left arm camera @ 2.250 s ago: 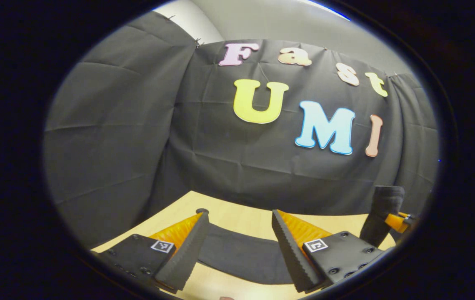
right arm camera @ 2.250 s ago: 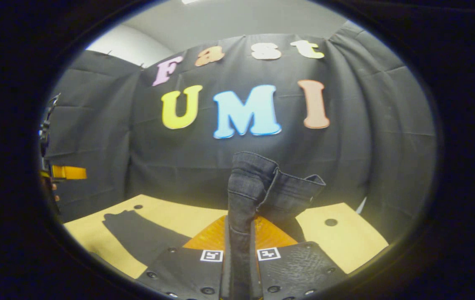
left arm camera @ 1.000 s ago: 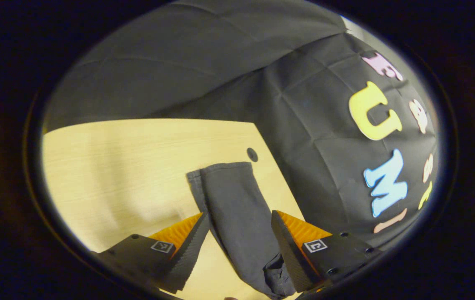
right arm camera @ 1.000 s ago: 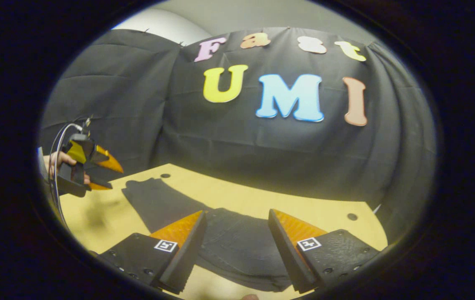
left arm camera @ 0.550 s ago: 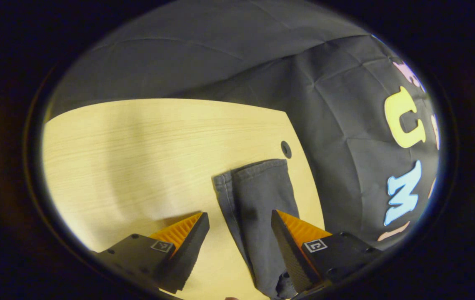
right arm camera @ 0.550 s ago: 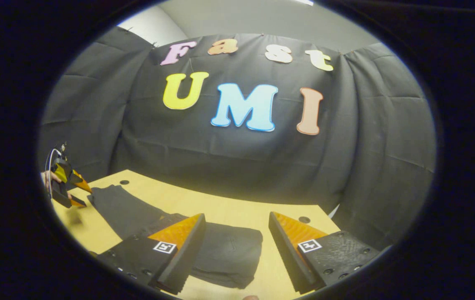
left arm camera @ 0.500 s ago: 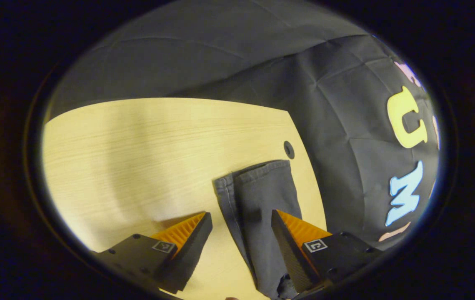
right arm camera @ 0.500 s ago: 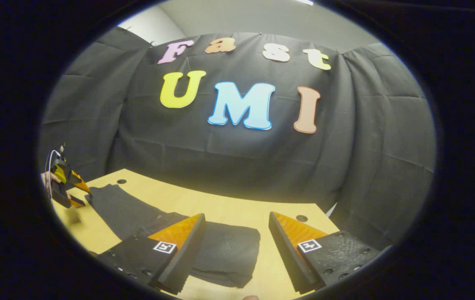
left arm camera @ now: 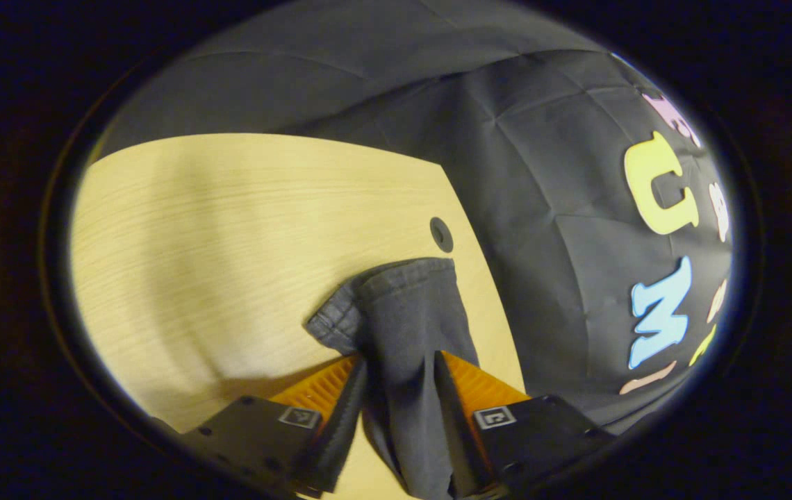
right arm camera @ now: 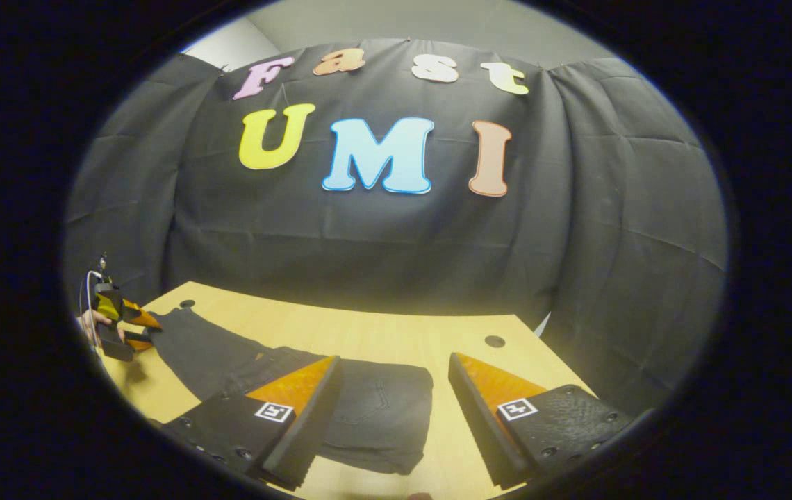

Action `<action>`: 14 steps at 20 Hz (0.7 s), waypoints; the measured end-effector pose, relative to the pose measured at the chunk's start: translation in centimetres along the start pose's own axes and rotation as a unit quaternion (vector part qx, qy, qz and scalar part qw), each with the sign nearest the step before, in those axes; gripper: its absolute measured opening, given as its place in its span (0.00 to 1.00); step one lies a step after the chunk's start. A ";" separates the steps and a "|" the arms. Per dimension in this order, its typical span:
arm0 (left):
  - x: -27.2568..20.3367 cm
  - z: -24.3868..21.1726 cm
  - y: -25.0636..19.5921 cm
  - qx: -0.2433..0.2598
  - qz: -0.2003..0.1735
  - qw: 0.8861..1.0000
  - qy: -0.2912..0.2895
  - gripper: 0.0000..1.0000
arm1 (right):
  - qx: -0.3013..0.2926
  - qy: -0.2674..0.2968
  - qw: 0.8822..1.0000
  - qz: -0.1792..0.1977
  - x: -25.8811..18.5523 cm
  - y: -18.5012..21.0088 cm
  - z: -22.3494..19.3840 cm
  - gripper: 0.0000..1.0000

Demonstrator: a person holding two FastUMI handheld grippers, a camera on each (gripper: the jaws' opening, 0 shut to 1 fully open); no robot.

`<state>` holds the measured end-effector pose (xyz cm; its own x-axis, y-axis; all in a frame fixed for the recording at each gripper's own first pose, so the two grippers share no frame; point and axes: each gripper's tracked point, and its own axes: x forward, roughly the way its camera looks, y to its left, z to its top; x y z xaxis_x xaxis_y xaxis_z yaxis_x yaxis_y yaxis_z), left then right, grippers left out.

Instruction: Grasp the waist and the cuffs of the jeans and fold them to make the two legs overlap; first hold the waist and fold one-third of the jeans toward the cuffs, then hold the cuffs and fold the remaining one-third in the same direction to finish folding.

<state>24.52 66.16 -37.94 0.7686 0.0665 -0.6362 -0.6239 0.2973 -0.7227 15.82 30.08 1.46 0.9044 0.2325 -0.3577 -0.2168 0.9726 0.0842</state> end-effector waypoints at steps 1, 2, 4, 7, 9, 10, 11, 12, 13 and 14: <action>0.2 -0.3 -0.1 0.007 -0.004 1.000 0.006 0.56 | 0.000 0.001 1.000 -0.003 0.0 -0.1 0.1 0.90; 0.6 -0.3 0.0 0.009 -0.008 1.000 0.010 0.45 | 0.001 0.003 1.000 -0.005 0.0 -0.1 0.0 0.90; 0.9 0.0 -0.3 0.002 -0.020 1.000 0.011 0.28 | 0.003 0.006 1.000 -0.007 -0.4 -0.2 -0.1 0.92; 0.2 0.5 -0.8 -0.028 -0.040 0.999 0.005 0.12 | 0.003 0.009 1.000 -0.004 -0.7 0.1 -0.2 0.90; -1.4 0.9 -2.8 -0.045 -0.074 0.996 -0.001 0.12 | 0.003 0.007 1.000 -0.005 -1.0 -0.1 0.0 0.92; -2.1 0.9 -4.1 -0.044 -0.090 0.995 -0.005 0.12 | 0.002 0.004 1.000 -0.005 -1.3 -0.3 0.2 0.90; -3.1 0.9 -5.4 -0.033 -0.102 0.994 -0.009 0.12 | 0.001 0.000 1.000 -0.004 -1.5 -0.4 0.5 0.90; -4.0 0.7 -7.1 -0.018 -0.112 0.993 -0.015 0.12 | 0.001 -0.005 1.000 -0.003 -2.0 -0.6 0.7 0.90; -5.1 0.5 -9.0 0.002 -0.123 0.992 -0.020 0.12 | 0.001 -0.011 1.000 -0.001 -2.3 -0.8 1.1 0.90; -6.4 0.0 -11.1 0.024 -0.134 0.990 -0.025 0.12 | 0.001 -0.018 1.000 0.001 -2.6 -1.1 1.5 0.90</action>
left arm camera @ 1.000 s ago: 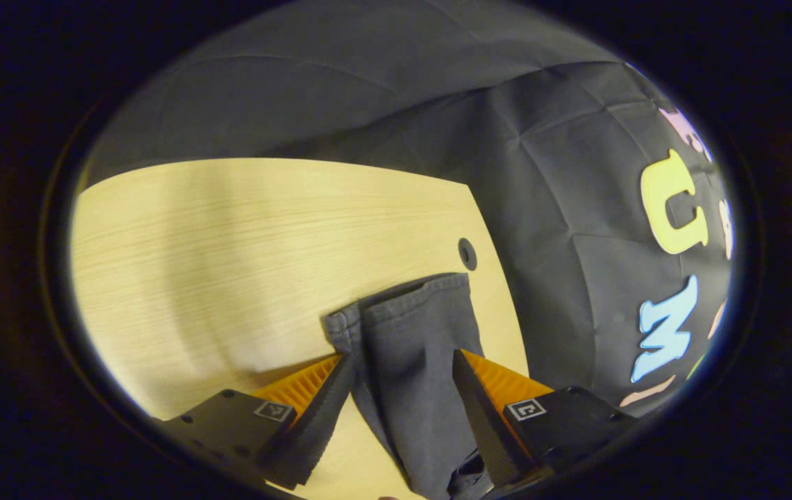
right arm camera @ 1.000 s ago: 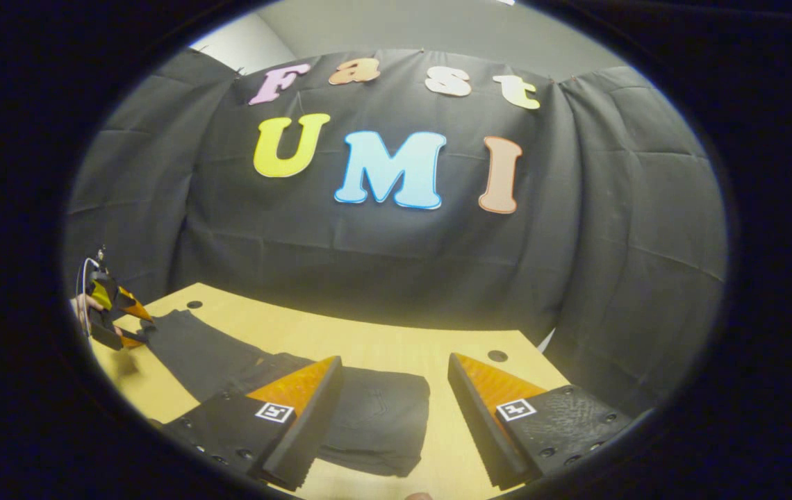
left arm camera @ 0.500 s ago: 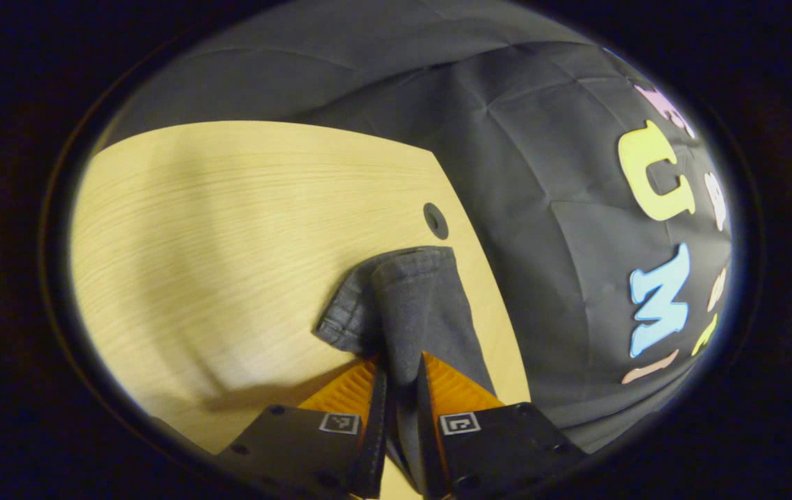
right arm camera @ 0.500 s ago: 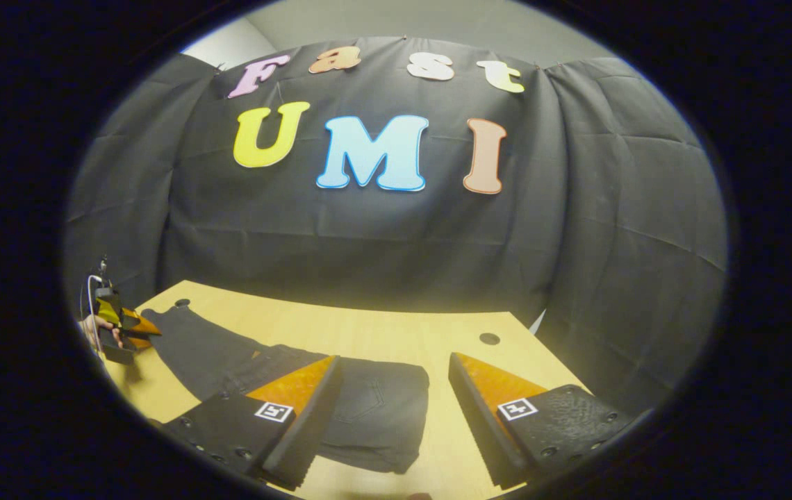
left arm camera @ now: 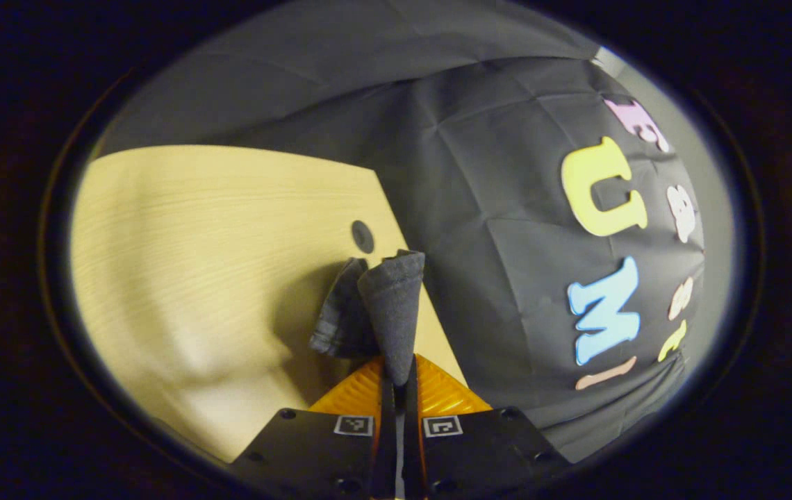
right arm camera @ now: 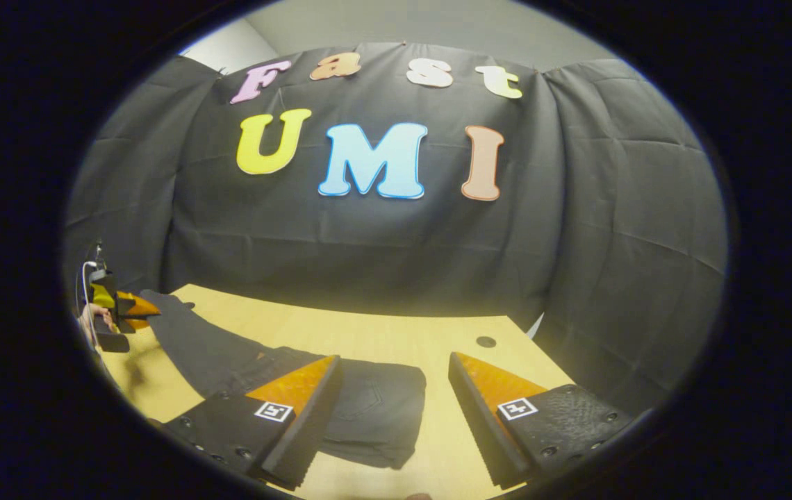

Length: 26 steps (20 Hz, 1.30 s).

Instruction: Grasp the waist and the cuffs of the jeans and fold them to make the two legs overlap; first hold the waist and fold one-third of the jeans toward the cuffs, then hold the cuffs and fold the remaining one-third in the same direction to finish folding.

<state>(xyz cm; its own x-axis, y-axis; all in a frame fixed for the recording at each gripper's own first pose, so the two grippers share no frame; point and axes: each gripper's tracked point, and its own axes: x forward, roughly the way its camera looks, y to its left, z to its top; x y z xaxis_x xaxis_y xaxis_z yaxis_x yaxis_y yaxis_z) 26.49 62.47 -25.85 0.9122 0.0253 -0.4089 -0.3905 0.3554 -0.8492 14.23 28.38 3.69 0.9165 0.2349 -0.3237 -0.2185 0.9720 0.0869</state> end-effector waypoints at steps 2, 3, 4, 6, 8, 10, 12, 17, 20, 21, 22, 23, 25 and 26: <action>-1.3 -1.2 -5.2 0.052 -0.024 0.998 -0.002 0.12 | -0.004 -0.012 1.000 0.012 -0.2 0.0 0.6 0.90; -1.9 -2.2 -7.9 0.083 -0.036 0.996 -0.001 0.12 | -0.009 -0.018 1.000 0.018 -0.4 0.0 0.9 0.90; -2.3 -3.5 -10.8 0.116 -0.047 0.992 0.002 0.12 | -0.015 -0.023 0.999 0.024 -0.6 -0.2 1.0 0.90; -3.3 -6.9 -16.4 0.180 -0.064 0.982 0.007 0.12 | -0.015 -0.031 0.999 0.039 -0.9 -0.5 1.4 0.91; -4.4 -10.6 -20.8 0.224 -0.082 0.971 0.014 0.12 | -0.009 -0.035 0.998 0.055 -1.0 -0.8 1.4 0.91; -4.9 -15.0 -24.1 0.253 -0.096 0.962 0.028 0.12 | -0.005 -0.037 0.997 0.068 -1.2 -1.4 1.6 0.90; -4.9 -19.8 -26.1 0.276 -0.105 0.954 0.046 0.12 | -0.006 -0.047 0.996 0.076 -1.3 -2.1 2.0 0.91; -4.7 -33.5 -27.4 0.321 -0.104 0.935 0.109 0.12 | -0.008 -0.055 0.994 0.095 -1.7 -4.1 1.7 0.90; -4.8 -41.2 -24.5 0.363 -0.075 0.918 0.144 0.12 | -0.013 -0.051 0.993 0.110 -1.9 -5.6 0.9 0.90; -4.7 -43.4 -23.4 0.381 -0.063 0.910 0.153 0.12 | -0.015 -0.049 0.992 0.115 -1.9 -6.0 0.6 0.90; -4.9 -45.1 -22.3 0.397 -0.051 0.901 0.165 0.12 | -0.018 -0.047 0.992 0.119 -1.9 -6.3 0.2 0.91; -4.9 -46.5 -21.3 0.412 -0.043 0.895 0.169 0.12 | -0.019 -0.043 0.991 0.122 -1.8 -6.6 -0.1 0.90; -4.4 -48.3 -19.3 0.429 -0.029 0.886 0.175 0.13 | -0.020 -0.038 0.991 0.129 -1.9 -7.0 -0.5 0.90; -4.2 -48.8 -18.6 0.432 -0.021 0.884 0.178 0.13 | -0.019 -0.036 0.991 0.129 -1.9 -7.2 -0.8 0.90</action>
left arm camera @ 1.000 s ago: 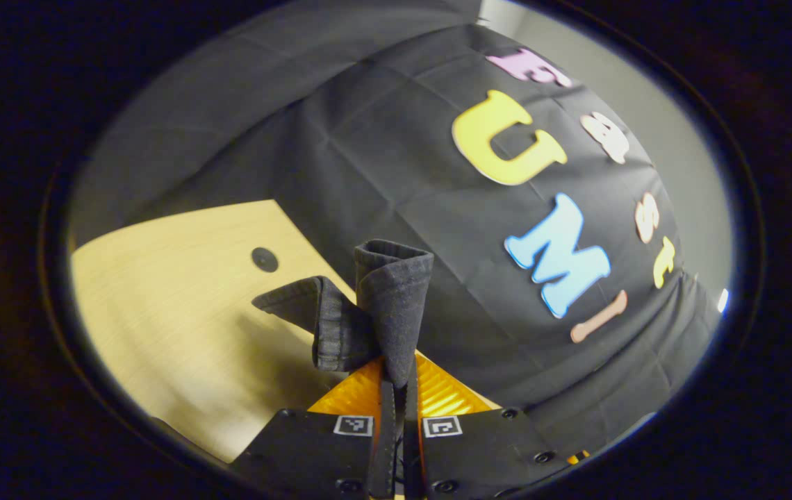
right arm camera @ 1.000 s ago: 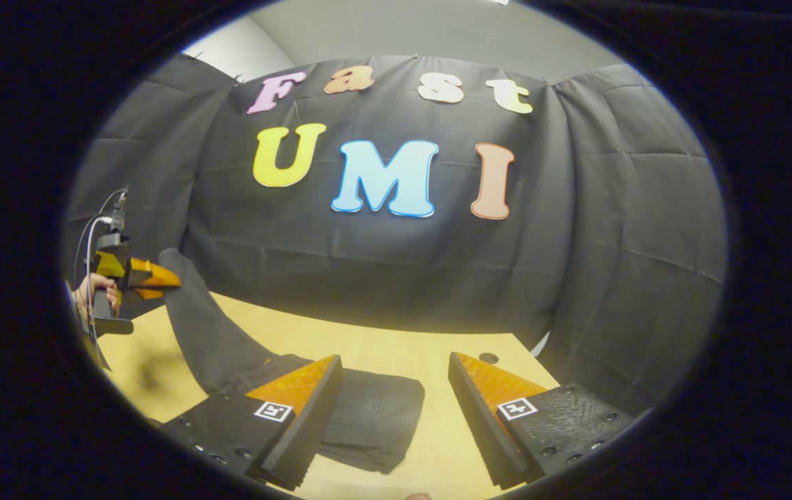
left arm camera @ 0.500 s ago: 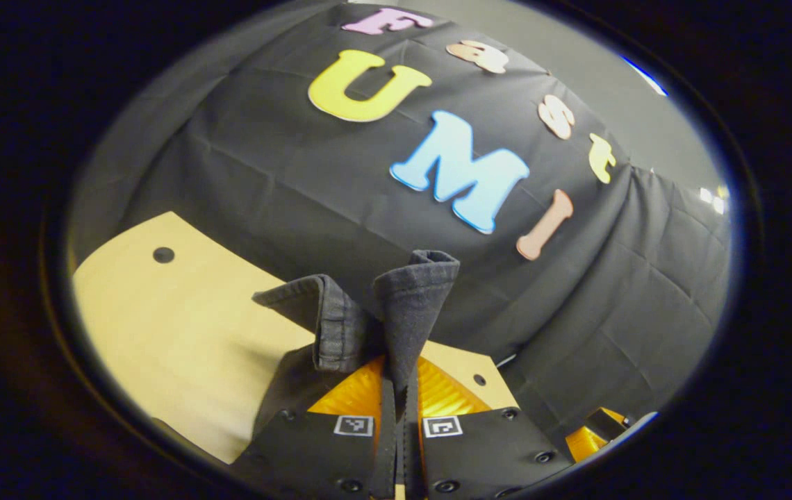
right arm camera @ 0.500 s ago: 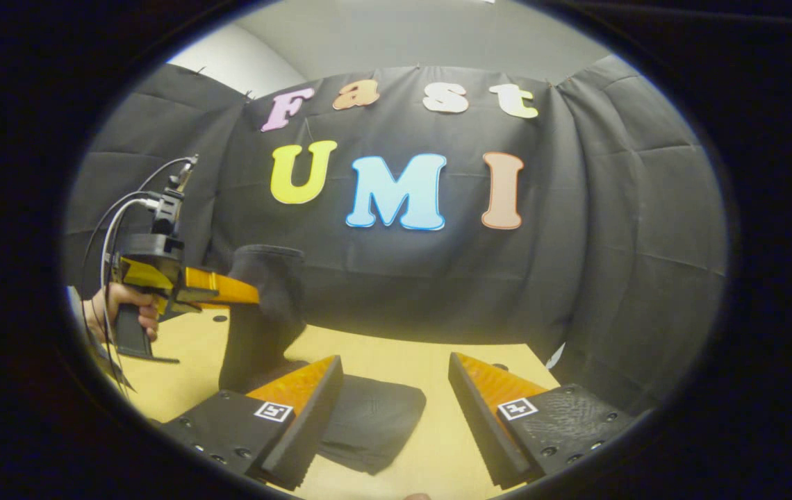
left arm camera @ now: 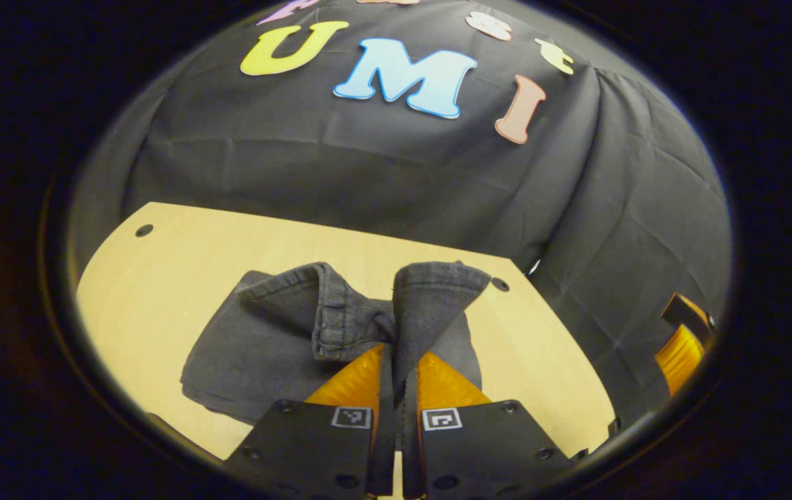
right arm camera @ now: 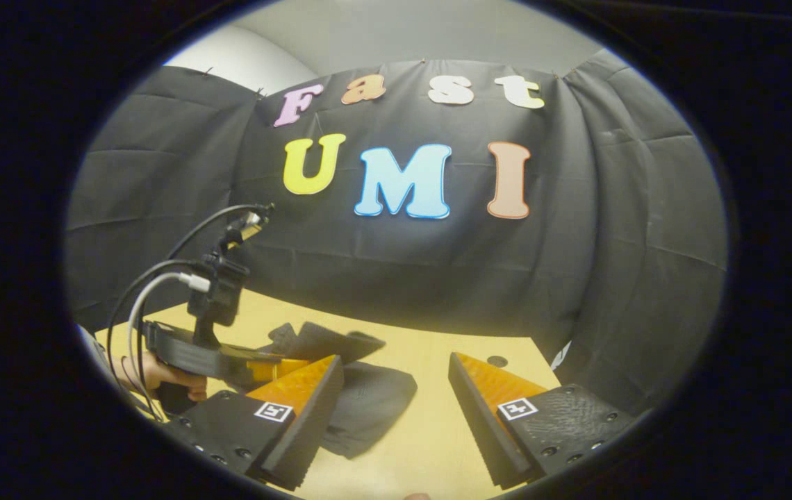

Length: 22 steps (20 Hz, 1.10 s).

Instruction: Grasp the waist and the cuffs of the jeans and fold them to make the two legs overlap; first hold the waist and fold one-third of the jeans toward the cuffs, then hold the cuffs and fold the remaining one-third in the same direction to finish folding.

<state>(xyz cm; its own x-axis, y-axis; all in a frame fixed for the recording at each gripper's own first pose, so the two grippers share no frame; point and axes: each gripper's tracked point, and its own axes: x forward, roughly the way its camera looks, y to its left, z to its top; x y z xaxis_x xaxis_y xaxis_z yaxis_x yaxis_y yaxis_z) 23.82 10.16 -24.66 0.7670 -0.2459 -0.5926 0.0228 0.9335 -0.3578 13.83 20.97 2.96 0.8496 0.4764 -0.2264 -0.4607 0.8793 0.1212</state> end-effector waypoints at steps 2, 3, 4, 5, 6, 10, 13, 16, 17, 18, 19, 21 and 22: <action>0.6 -1.4 0.2 0.007 0.010 1.000 0.014 0.13 | 0.004 0.002 1.000 -0.001 0.0 -0.2 -0.1 0.90; 0.7 -1.8 0.1 0.012 0.008 1.000 0.022 0.13 | 0.005 0.001 1.000 -0.003 0.0 -0.4 0.1 0.90; 1.0 -2.5 -0.4 0.014 -0.001 1.000 0.027 0.18 | 0.007 0.000 1.000 -0.007 0.1 -0.5 0.1 0.91; 0.9 -2.9 -0.5 0.019 -0.005 0.999 0.030 0.19 | 0.008 -0.002 1.000 -0.010 0.1 -0.6 0.2 0.91; 0.8 -3.0 -0.9 0.026 -0.008 0.999 0.033 0.34 | 0.010 -0.002 1.000 -0.013 0.1 -0.6 0.2 0.91; -1.0 -3.0 -3.0 0.035 -0.028 0.998 0.033 0.77 | 0.020 -0.002 1.000 -0.021 -0.6 -0.4 0.8 0.90; -3.8 -1.7 -5.4 0.045 -0.052 0.998 0.014 0.83 | 0.021 -0.018 0.999 -0.038 -1.6 -0.8 2.2 0.91; -7.5 1.4 -6.3 0.070 -0.055 0.995 -0.034 0.92 | 0.022 -0.033 0.998 -0.056 -2.6 -1.4 3.4 0.91; -8.9 2.7 -6.2 0.075 -0.051 0.995 -0.051 0.92 | 0.022 -0.037 0.997 -0.060 -2.9 -1.5 3.8 0.90; -10.3 3.9 -5.9 0.080 -0.046 0.993 -0.070 0.89 | 0.023 -0.041 0.997 -0.064 -3.2 -1.5 4.1 0.91; -11.9 5.4 -5.3 0.084 -0.036 0.992 -0.089 0.94 | 0.023 -0.045 0.996 -0.068 -3.5 -1.7 4.5 0.91; -14.9 8.6 -4.2 0.097 -0.013 0.986 -0.137 0.94 | 0.028 -0.051 0.995 -0.077 -4.0 -1.7 4.9 0.91; -16.4 10.1 -3.5 0.103 -0.001 0.982 -0.160 0.93 | 0.032 -0.054 0.995 -0.083 -4.2 -1.8 5.1 0.91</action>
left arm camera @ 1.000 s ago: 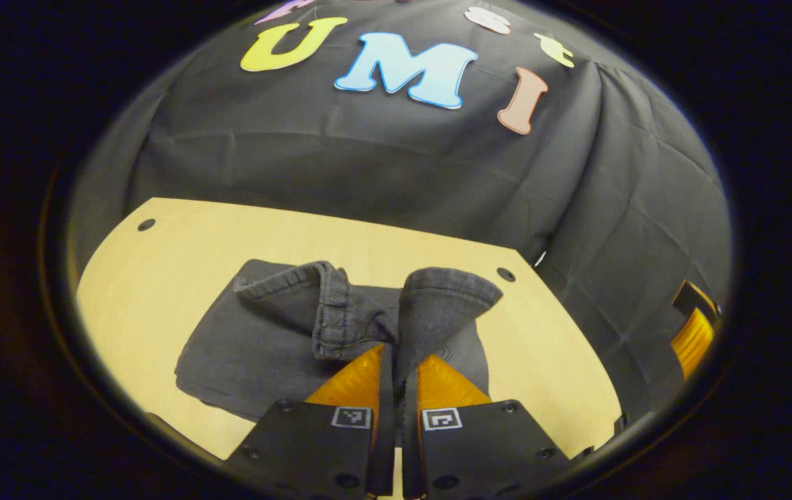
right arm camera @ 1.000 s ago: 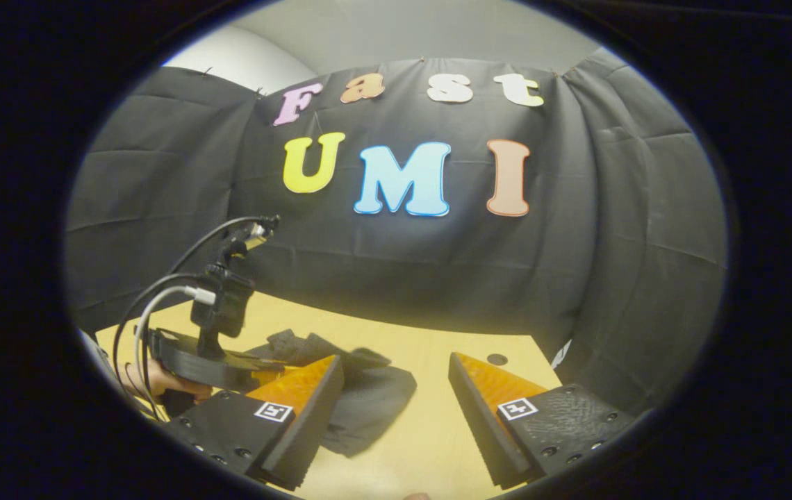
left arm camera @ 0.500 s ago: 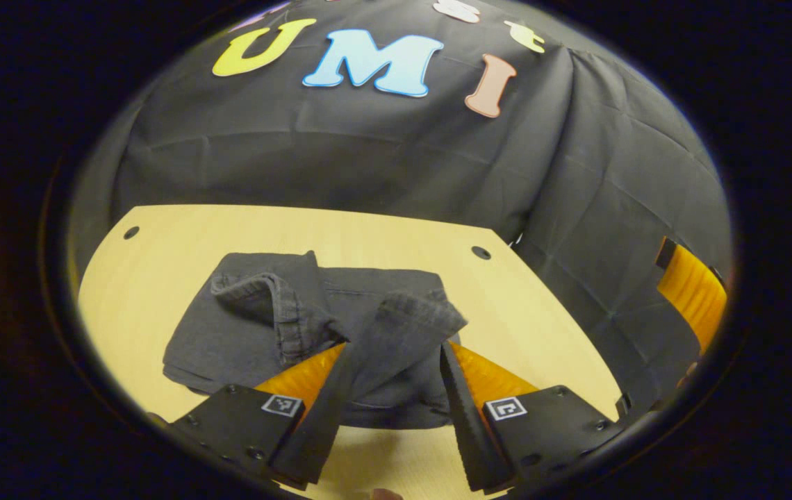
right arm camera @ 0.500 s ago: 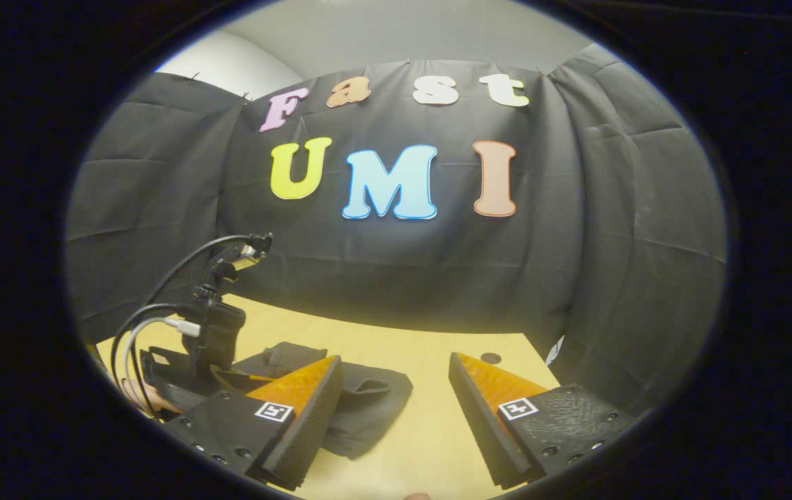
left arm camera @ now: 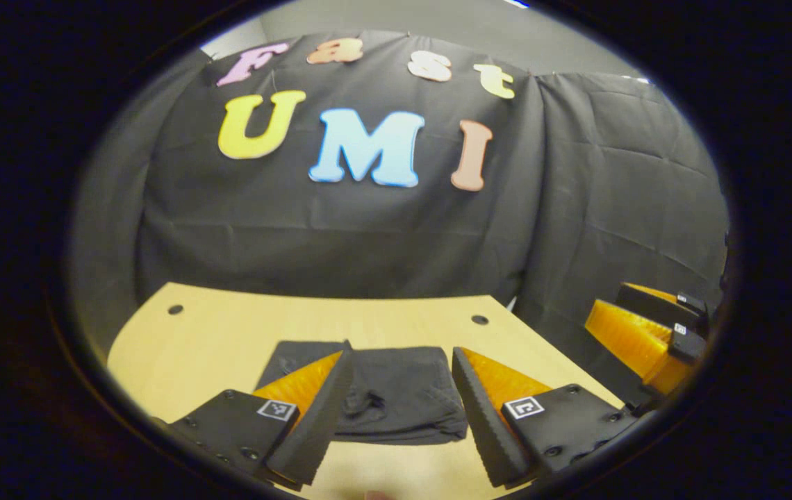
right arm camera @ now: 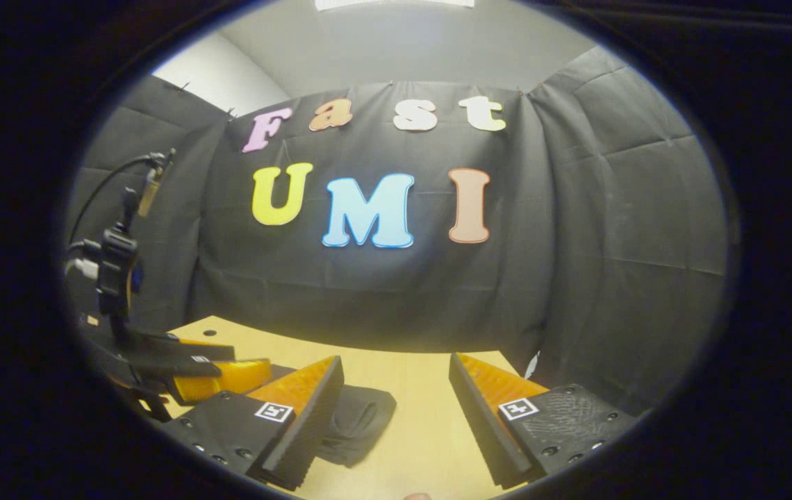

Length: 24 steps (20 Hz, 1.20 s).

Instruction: Grasp the waist and the cuffs of the jeans and fold them to make the two legs overlap; first hold the waist and fold one-third of the jeans toward the cuffs, then hold the cuffs and fold the remaining one-third in the same direction to finish folding.

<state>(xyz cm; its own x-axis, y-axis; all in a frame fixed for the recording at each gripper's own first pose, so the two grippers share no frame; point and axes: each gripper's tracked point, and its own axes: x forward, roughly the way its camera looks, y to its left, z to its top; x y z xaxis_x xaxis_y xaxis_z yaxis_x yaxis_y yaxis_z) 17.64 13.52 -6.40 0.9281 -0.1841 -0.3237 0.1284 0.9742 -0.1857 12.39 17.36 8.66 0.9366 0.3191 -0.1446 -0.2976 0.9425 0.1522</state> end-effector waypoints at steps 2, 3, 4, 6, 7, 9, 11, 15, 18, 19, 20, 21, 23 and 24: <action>-2.2 2.5 2.0 0.017 0.028 0.999 -0.031 0.92 | 0.005 0.001 1.000 -0.021 -0.5 -0.4 0.0 0.91; -3.8 3.5 3.0 0.023 0.040 0.998 -0.043 0.92 | 0.007 0.003 0.999 -0.033 -0.8 -0.6 0.0 0.92; -4.5 3.9 3.5 0.023 0.049 0.997 -0.051 0.92 | 0.007 0.002 0.999 -0.047 -1.2 -0.8 -0.1 0.92; -6.0 4.6 4.6 0.014 0.064 0.996 -0.064 0.93 | 0.000 -0.004 0.997 -0.076 -2.0 -1.4 0.0 0.93; -6.7 4.7 5.2 0.013 0.073 0.995 -0.067 0.92 | -0.006 -0.004 0.996 -0.084 -2.3 -1.5 0.1 0.93; -7.6 5.0 6.4 0.014 0.091 0.993 -0.076 0.92 | -0.016 -0.001 0.995 -0.095 -2.9 -1.9 -0.2 0.94; -8.0 5.2 7.1 0.010 0.101 0.991 -0.083 0.92 | -0.016 0.000 0.995 -0.103 -3.3 -2.3 -0.2 0.94; -8.3 4.4 7.8 -0.001 0.111 0.991 -0.080 0.92 | -0.010 0.008 0.994 -0.107 -3.3 -2.3 -0.5 0.94; -8.1 4.0 8.3 0.005 0.116 0.990 -0.077 0.92 | -0.015 0.009 0.994 -0.103 -3.1 -1.8 -0.6 0.94; -8.1 4.0 8.5 0.005 0.118 0.990 -0.075 0.92 | -0.016 0.009 0.995 -0.101 -3.1 -1.6 -0.7 0.94; -8.0 4.0 8.7 0.004 0.118 0.990 -0.077 0.92 | -0.017 0.008 0.995 -0.099 -3.0 -1.5 -0.6 0.94; -8.1 4.1 8.8 0.003 0.119 0.990 -0.078 0.92 | -0.017 0.009 0.995 -0.097 -2.9 -1.3 -0.5 0.94; -8.0 4.2 8.8 0.005 0.121 0.989 -0.079 0.92 | -0.018 0.011 0.995 -0.093 -2.9 -1.1 -0.7 0.94; -7.9 4.3 9.0 0.006 0.122 0.989 -0.079 0.92 | -0.019 0.011 0.995 -0.093 -2.8 -1.1 -0.7 0.94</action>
<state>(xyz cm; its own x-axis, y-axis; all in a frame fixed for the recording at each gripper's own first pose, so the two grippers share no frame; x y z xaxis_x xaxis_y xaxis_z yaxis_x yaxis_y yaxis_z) 12.99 24.25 -1.55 0.9750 0.0791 -0.2075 -0.1033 0.9887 -0.1085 10.00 15.51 8.24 0.9719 0.1404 -0.1890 -0.1265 0.9884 0.0838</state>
